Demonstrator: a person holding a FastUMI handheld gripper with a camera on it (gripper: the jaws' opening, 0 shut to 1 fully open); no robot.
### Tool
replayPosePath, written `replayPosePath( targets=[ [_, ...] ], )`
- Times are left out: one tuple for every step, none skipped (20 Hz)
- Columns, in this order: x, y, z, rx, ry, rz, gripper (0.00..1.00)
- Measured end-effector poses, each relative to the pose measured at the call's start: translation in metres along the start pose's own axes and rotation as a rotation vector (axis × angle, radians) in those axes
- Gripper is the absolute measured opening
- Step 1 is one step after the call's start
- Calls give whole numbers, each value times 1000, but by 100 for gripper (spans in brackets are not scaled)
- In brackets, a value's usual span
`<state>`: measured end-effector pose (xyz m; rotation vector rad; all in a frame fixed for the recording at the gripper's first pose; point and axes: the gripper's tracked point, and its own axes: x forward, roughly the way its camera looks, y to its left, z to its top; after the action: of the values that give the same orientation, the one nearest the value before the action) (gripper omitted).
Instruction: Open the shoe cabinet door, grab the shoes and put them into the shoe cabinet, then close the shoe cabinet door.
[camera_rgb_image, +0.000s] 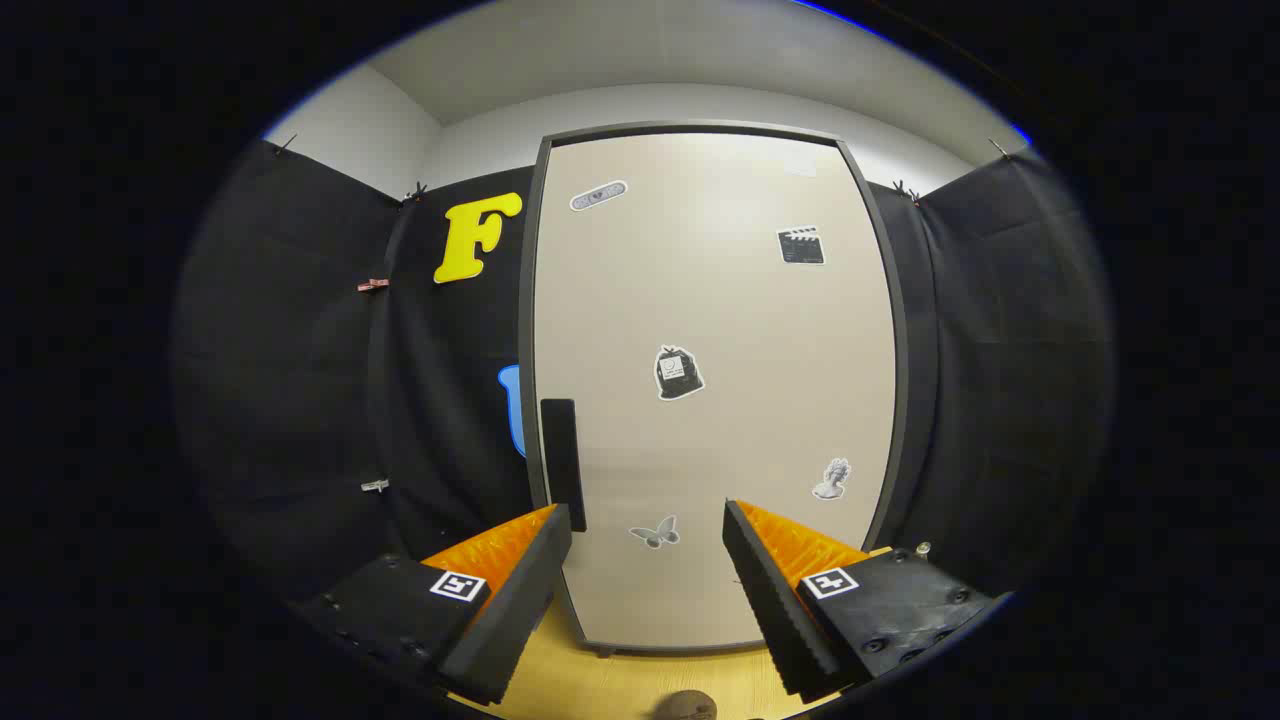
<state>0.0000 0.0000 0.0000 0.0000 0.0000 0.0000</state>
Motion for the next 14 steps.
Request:
replayPosePath(
  targets=[
    [2,1,0,0,1,3,99],
    [2,4,-1,0,2,8,99],
    [4,5,-1,0,4,11,98],
    [6,6,-2,0,6,15,98],
    [8,9,-2,1,8,17,98],
    [9,10,-3,2,10,19,98],
    [11,11,-4,4,12,19,98],
    [12,12,-4,7,13,20,99],
    [13,13,-4,9,12,20,99],
    [14,15,-4,10,11,21,99],
    [15,16,-4,9,11,22,99],
    [17,17,-5,8,12,23,99],
    [18,19,-5,7,13,24,99],
    [20,20,-4,8,14,25,99]
  ],
)
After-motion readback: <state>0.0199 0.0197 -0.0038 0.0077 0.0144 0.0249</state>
